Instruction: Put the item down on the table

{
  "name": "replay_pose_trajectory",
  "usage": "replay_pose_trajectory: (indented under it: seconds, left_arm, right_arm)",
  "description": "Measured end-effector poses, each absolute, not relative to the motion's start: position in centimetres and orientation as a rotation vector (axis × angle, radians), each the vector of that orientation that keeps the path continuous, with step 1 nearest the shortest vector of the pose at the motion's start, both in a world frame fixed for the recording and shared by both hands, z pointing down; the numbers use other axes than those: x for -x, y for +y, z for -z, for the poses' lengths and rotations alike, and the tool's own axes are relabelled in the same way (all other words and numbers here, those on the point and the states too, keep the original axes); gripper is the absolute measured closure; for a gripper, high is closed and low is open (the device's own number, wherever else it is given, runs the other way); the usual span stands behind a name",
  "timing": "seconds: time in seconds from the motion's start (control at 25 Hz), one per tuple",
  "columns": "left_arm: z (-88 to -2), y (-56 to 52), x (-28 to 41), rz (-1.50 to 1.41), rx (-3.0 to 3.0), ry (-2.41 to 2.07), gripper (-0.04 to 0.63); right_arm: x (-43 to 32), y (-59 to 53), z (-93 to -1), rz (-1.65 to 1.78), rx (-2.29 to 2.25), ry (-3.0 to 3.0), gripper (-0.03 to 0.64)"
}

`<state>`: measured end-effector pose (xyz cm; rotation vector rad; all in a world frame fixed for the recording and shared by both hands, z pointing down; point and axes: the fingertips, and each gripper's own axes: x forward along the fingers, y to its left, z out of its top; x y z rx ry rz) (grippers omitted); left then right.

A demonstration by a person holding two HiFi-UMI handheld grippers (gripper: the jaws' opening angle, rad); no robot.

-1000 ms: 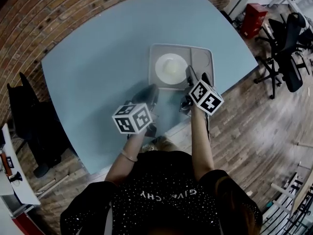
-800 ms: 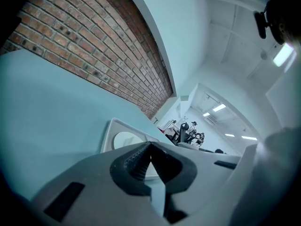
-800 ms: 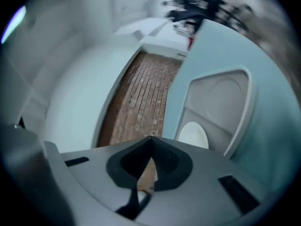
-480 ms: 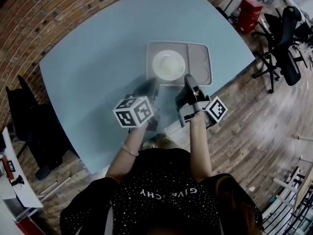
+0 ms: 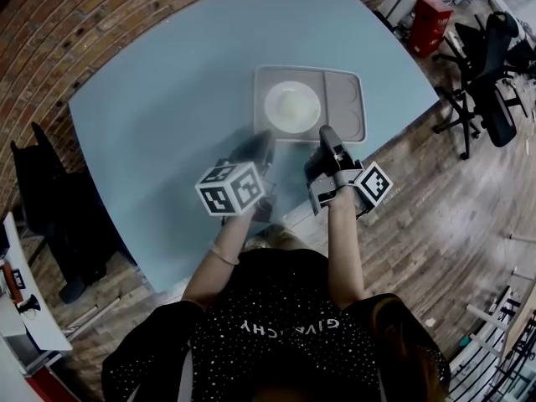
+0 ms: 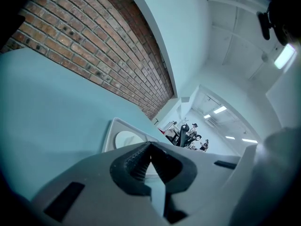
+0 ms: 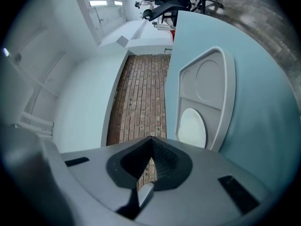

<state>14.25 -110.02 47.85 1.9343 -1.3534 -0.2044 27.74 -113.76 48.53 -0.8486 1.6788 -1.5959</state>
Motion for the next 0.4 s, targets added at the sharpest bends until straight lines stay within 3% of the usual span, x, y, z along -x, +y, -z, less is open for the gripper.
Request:
replay_pose_trajectory:
  seconds: [0.4]
  left_arm:
    - [-48.54, -109.84, -13.64, 0.198, -1.917, -1.357, 0.584]
  right_arm:
    - [-27.49, -113.83, -48.80, 1.594, 0.876, 1.713, 0.606]
